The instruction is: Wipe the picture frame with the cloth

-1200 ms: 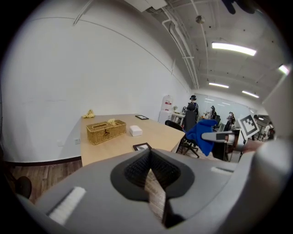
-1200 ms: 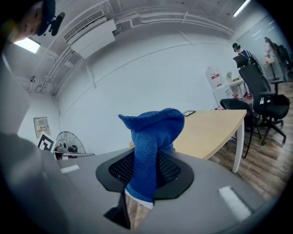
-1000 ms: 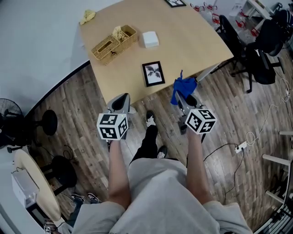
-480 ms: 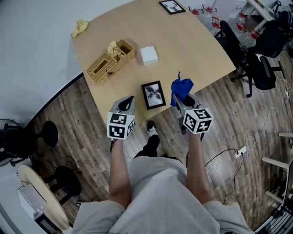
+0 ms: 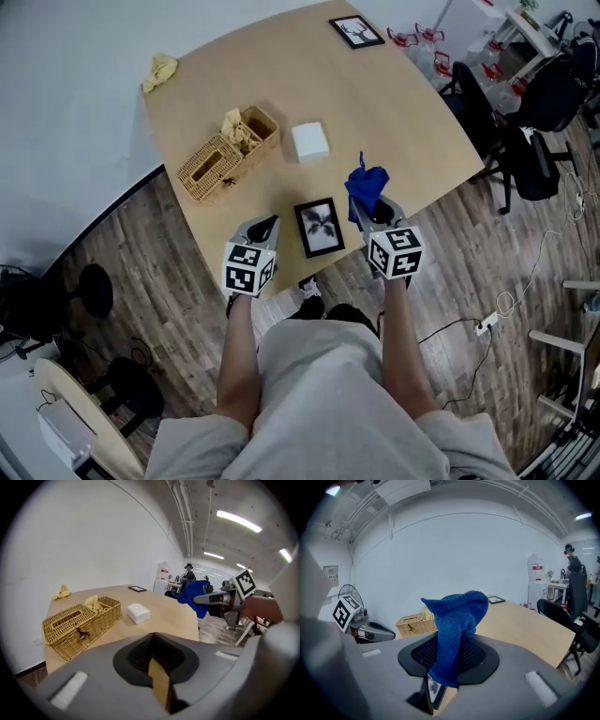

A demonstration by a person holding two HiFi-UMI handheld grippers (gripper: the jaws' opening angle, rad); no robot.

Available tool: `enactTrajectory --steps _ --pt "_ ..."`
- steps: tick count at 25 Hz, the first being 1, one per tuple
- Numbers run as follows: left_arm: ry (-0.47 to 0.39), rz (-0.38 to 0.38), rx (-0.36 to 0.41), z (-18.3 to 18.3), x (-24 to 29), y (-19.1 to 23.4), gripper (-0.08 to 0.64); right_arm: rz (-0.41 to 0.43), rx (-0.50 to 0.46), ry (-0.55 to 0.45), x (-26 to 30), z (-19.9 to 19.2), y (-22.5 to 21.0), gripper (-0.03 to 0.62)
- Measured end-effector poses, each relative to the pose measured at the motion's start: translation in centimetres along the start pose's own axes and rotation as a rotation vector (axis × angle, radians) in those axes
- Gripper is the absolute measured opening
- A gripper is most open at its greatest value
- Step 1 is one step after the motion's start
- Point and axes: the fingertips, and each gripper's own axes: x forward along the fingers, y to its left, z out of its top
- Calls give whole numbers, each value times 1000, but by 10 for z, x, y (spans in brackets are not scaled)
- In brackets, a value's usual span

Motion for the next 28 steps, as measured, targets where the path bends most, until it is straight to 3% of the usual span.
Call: enactTrajectory --steps 3,9,13,20,28 --pt "38 -68 18 -17 14 -9 51 -9 -56 55 10 -6 -3 107" --pt "171 -205 164 -58 42 -34 51 14 -180 186 19 -35 -9 107" --pt "231 -263 193 -73 58 -41 51 21 -227 253 25 -59 -15 107" --pt "319 -316 257 -86 78 -51 51 72 -312 309 45 -71 -14 107" --pt "413 -345 355 -98 92 -60 52 203 -433 393 75 -85 -5 107"
